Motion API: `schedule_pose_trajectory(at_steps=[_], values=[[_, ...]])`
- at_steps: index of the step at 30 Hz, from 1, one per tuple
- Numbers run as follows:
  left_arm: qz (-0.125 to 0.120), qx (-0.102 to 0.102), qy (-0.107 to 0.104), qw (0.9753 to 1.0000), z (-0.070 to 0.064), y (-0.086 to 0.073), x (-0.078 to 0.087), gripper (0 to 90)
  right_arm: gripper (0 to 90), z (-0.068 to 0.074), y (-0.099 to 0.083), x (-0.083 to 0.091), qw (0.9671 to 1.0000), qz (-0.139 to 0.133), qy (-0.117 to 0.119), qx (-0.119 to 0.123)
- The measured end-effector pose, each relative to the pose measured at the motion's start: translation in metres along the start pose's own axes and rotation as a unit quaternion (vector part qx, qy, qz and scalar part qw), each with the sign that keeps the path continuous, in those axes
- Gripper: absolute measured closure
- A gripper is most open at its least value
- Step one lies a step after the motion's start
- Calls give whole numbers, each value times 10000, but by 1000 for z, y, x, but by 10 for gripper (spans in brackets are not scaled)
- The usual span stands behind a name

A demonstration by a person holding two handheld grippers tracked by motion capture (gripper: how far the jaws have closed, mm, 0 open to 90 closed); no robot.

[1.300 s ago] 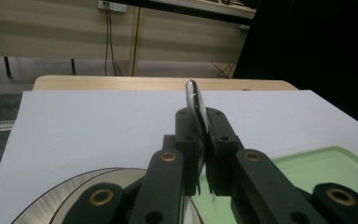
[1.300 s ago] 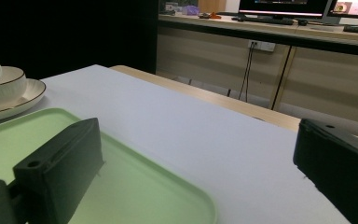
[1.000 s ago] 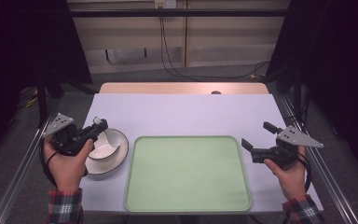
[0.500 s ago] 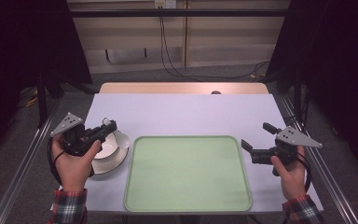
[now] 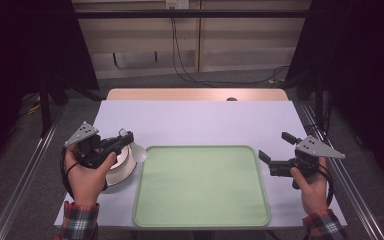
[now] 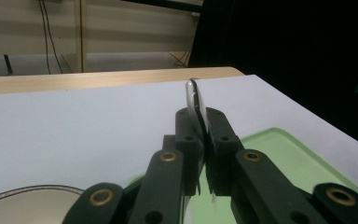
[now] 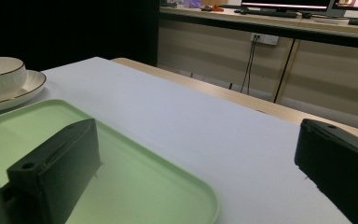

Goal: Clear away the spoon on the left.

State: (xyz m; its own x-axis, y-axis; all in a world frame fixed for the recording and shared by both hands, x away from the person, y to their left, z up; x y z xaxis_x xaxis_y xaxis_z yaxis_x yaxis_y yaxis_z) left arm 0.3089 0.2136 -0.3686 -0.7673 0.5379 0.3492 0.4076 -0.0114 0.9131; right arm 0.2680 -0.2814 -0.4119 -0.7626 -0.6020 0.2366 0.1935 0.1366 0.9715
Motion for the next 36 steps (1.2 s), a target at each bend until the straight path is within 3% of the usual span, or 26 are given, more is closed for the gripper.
schedule_pose_trajectory(at_steps=[19,36], values=[[294,-94,-213,9993,-15,-12,-14,852,0,1,-1,0,10000,23,20,12],[654,-161,-568,9961,-31,-27,-27,852,0,1,-1,0,10000,9,19,-5]])
Point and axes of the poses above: each handheld gripper's, and its own axes: x roughly backward along the jaws, y roughly out of its top, z roughly to its left, the point moved 2 cm from there along -x, roughly forward along the jaws, and after that the axes turned 8 degrees about y, right-handed, at the moved point
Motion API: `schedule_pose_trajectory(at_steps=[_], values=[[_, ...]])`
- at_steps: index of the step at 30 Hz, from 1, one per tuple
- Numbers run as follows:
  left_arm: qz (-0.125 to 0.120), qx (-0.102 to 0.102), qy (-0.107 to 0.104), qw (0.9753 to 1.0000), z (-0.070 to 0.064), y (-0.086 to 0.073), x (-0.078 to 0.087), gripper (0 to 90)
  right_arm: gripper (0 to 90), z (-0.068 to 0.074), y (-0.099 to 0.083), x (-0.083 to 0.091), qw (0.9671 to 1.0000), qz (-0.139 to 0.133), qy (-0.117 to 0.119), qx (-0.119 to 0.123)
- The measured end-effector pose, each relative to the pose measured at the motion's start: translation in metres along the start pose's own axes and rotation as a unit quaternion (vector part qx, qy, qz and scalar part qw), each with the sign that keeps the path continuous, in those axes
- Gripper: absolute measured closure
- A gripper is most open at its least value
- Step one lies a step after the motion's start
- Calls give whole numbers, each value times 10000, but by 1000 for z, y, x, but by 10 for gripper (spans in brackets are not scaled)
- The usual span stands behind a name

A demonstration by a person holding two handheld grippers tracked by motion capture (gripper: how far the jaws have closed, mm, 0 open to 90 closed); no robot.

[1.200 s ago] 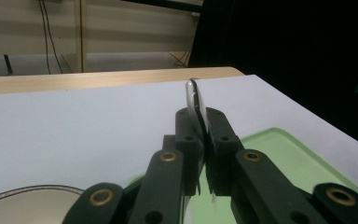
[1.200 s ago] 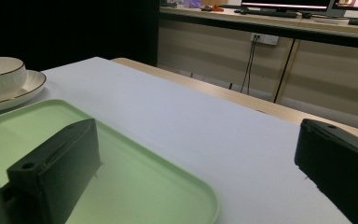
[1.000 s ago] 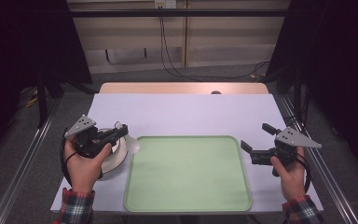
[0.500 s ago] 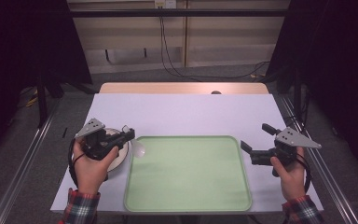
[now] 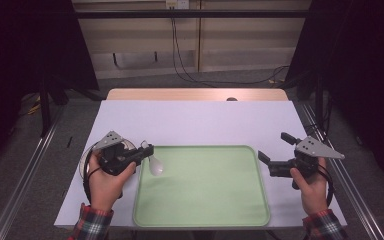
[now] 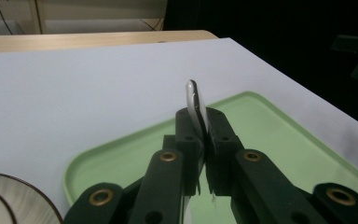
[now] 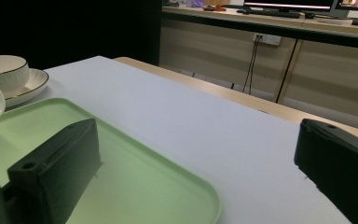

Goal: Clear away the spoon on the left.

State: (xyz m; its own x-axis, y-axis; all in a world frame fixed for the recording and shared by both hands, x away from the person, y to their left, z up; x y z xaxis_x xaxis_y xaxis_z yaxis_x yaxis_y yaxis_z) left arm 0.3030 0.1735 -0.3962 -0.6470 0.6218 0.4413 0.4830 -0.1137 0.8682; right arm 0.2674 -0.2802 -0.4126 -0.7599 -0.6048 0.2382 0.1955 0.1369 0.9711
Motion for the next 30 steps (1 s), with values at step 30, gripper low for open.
schedule_pose_trajectory(at_steps=[30], values=[[611,-100,-603,9963,-30,-24,-15,852,0,0,0,0,10000,-13,39,20]])
Point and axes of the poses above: each handheld gripper's, and its own axes: x roughly backward along the jaws, y roughly out of its top, z roughly to its left, the point moved 2 cm from there along -x, roughly forward along the jaws, and after that the axes turned 8 degrees about y, right-handed, at the moved point
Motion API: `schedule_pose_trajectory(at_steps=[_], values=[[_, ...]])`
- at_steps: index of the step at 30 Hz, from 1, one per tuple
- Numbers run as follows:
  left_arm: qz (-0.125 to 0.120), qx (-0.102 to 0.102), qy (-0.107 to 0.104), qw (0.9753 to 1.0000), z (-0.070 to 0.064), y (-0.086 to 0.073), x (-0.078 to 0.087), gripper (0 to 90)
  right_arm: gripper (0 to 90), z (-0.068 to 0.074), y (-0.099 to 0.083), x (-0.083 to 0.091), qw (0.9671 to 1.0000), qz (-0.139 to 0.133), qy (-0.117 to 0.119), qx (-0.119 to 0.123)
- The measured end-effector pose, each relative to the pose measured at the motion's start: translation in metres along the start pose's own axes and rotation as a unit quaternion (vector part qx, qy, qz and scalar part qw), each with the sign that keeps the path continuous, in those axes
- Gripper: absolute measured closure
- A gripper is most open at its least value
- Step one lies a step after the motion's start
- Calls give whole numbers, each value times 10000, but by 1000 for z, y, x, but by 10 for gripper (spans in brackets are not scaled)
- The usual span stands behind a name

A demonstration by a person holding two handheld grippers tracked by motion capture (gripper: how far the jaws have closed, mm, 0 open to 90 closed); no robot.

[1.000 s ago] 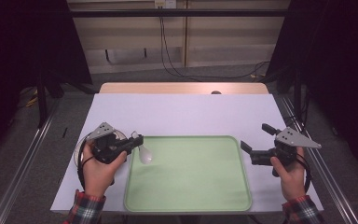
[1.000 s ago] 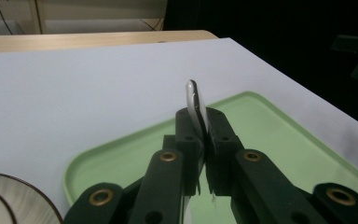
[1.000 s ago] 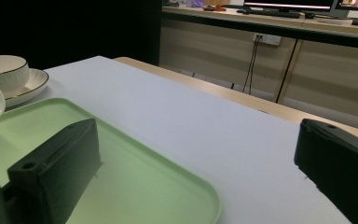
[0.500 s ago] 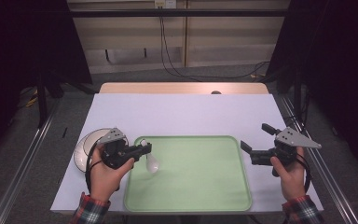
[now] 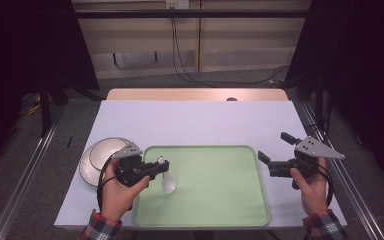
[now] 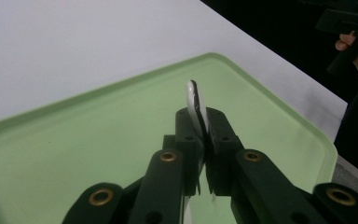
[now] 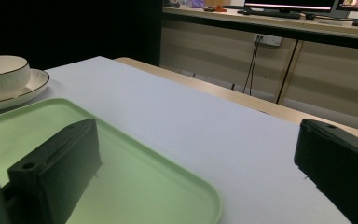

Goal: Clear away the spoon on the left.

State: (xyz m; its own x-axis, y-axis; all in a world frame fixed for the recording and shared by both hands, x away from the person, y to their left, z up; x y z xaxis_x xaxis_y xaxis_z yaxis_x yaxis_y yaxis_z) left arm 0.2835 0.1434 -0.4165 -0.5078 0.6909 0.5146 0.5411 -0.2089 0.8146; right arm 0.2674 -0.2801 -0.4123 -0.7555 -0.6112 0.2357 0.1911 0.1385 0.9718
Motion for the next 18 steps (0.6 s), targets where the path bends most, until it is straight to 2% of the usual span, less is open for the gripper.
schedule_pose_trajectory(at_steps=[18], values=[[186,86,-320,9993,-7,-9,-14,851,0,1,0,0,10000,2,-3,-5]])
Point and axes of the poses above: each handheld gripper's, and its own axes: x roughly backward along the jaws, y roughly out of its top, z roughly to its left, the point moved 2 cm from there along -x, roughly forward along the jaws, and after that the axes turned 8 degrees about y, right-handed, at the moved point
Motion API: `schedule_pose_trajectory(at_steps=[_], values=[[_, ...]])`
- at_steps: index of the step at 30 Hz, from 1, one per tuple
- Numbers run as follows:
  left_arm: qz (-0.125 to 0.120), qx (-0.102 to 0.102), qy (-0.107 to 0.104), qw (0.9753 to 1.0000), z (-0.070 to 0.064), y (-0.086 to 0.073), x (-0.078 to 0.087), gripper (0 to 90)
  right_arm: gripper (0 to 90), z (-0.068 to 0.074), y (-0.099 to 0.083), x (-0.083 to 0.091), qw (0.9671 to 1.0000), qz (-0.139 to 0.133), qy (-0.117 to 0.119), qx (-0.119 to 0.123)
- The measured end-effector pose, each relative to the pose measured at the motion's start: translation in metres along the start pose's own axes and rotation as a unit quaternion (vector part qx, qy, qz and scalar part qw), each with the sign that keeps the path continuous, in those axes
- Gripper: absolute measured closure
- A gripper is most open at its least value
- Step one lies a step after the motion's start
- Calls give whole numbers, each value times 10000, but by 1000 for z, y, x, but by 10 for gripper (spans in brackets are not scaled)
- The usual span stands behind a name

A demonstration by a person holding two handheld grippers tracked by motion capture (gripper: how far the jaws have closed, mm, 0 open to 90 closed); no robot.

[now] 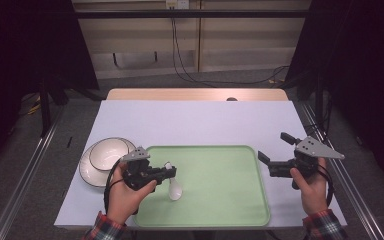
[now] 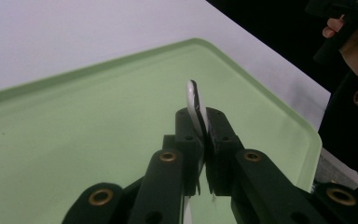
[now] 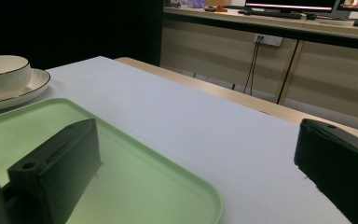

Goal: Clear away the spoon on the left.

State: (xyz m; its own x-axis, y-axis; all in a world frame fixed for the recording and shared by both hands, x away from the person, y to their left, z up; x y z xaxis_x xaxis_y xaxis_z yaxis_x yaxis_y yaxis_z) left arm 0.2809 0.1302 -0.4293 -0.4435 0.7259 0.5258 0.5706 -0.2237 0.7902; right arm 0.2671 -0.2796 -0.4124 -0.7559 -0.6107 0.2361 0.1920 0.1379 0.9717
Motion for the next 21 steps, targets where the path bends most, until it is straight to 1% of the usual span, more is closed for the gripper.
schedule_pose_trajectory(at_steps=[2,3,4,7,8,9,11,12,14,15,17,21], values=[[11,25,-16,10000,0,0,0,851,0,0,0,0,10000,-6,-18,2],[22,26,-12,10000,1,-1,0,850,0,0,0,0,10000,-11,9,13],[-18,27,-29,10000,1,-1,-1,849,0,0,0,0,10000,-4,-11,10],[-53,-57,74,9999,3,-2,-2,837,0,0,0,-1,10000,9,12,34],[-50,-88,102,9999,4,-2,-2,830,0,0,0,-1,10000,4,-17,35],[-42,-146,145,9998,5,-2,-3,826,0,0,0,-1,10000,4,-1,35],[-56,-151,200,9997,6,-2,-3,816,0,0,0,0,10000,34,43,37],[-62,-178,218,9996,6,-3,-3,811,0,0,0,-1,10000,4,-5,34],[-76,-241,264,9993,8,-3,-4,802,0,0,0,-1,10000,13,9,28],[-115,-214,265,9994,9,-3,-4,798,0,1,0,-1,10000,16,9,25],[-96,-260,338,9990,10,-4,-4,791,0,1,0,-1,10000,19,5,29],[-152,-309,377,9987,12,-4,-5,781,0,1,-1,-1,10000,26,24,40]])
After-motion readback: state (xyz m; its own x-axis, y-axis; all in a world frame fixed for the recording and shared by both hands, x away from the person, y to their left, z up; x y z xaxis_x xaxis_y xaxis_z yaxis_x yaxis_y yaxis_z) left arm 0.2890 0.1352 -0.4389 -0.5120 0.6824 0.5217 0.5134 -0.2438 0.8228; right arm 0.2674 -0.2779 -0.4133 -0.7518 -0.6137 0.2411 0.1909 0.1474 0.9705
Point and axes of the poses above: each handheld gripper's, and its own axes: x roughly backward along the jaws, y roughly out of its top, z roughly to its left, the point moved 2 cm from there along -x, roughly forward along the jaws, and after that the axes turned 8 degrees about y, right-handed, at the moved point
